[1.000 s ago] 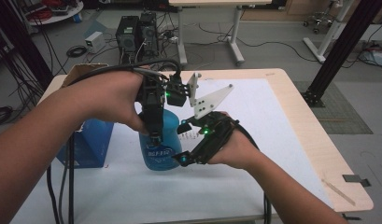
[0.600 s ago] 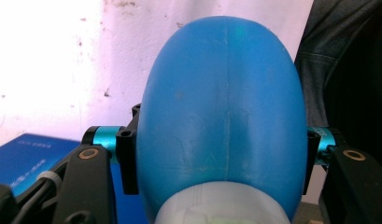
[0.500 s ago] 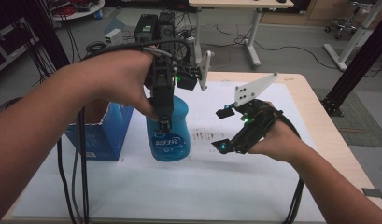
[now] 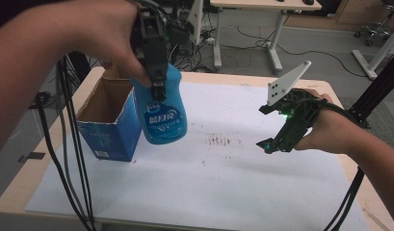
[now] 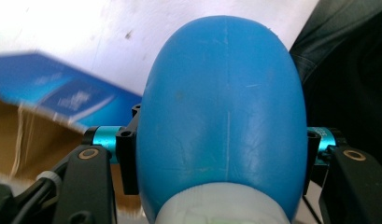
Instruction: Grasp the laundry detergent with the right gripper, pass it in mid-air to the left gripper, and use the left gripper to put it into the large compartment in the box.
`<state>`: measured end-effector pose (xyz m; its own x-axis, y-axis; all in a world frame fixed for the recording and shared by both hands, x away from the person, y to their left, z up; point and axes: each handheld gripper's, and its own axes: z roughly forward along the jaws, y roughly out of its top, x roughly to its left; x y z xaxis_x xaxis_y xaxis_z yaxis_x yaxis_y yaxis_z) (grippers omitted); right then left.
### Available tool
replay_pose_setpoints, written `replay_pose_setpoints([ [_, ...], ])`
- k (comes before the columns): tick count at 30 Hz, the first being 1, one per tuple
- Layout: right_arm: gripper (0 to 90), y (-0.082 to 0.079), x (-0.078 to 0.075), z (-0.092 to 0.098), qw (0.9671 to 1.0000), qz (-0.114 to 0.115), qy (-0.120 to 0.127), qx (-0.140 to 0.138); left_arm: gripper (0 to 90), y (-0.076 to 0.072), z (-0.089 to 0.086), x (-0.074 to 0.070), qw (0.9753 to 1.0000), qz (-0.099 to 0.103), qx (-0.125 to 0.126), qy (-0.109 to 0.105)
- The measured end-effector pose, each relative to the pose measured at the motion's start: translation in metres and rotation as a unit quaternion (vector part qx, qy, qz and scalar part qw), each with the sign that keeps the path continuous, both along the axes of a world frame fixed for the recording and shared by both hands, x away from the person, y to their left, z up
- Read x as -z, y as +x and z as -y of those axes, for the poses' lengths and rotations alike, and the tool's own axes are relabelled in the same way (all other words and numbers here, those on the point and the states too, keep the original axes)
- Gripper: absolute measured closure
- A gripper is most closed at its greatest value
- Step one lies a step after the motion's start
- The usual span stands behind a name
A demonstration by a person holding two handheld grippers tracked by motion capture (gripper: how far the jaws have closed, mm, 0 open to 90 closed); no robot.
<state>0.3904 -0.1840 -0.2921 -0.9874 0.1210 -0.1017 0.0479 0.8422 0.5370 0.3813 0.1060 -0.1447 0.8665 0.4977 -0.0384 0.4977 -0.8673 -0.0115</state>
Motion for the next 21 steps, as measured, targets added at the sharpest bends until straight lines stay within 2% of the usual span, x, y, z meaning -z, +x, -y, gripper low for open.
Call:
replay_pose_setpoints([
  [3,0.5,0.001,0.0,0.002,0.9999,0.005,-0.013,-0.003,38.5,0.006,-0.016,-0.012,0.9994,-0.001,-0.034,0.007],
  [6,0.5,0.002,0.001,0.004,0.9998,0.002,-0.018,-0.002,38.5,0.011,-0.035,-0.024,0.9972,0.004,-0.074,0.006],
  [8,0.5,0.002,0.001,0.006,0.9998,0.001,-0.021,0.0,38.5,0.015,-0.049,-0.031,0.9949,0.009,-0.1,0.006],
  [11,0.5,0.003,0.001,0.008,0.9998,0.003,-0.019,0.0,38.5,0.019,-0.07,-0.038,0.9892,0.016,-0.146,0.009],
  [14,0.5,0.004,0.002,0.009,0.9998,0.001,-0.019,0.0,38.5,0.023,-0.089,-0.042,0.9808,0.02,-0.194,0.011],
  [16,0.5,0.004,0.003,0.008,0.9997,-0.002,-0.023,0.004,38.5,0.026,-0.101,-0.042,0.9743,0.019,-0.224,0.015],
  [18,0.5,0.004,0.003,0.007,0.9997,-0.003,-0.026,0.002,38.6,0.029,-0.11,-0.041,0.9672,0.017,-0.253,0.02],
  [21,0.5,0.003,0.004,0.006,0.9996,-0.004,-0.03,0.002,38.6,0.032,-0.122,-0.039,0.9541,0.019,-0.298,0.026],
])
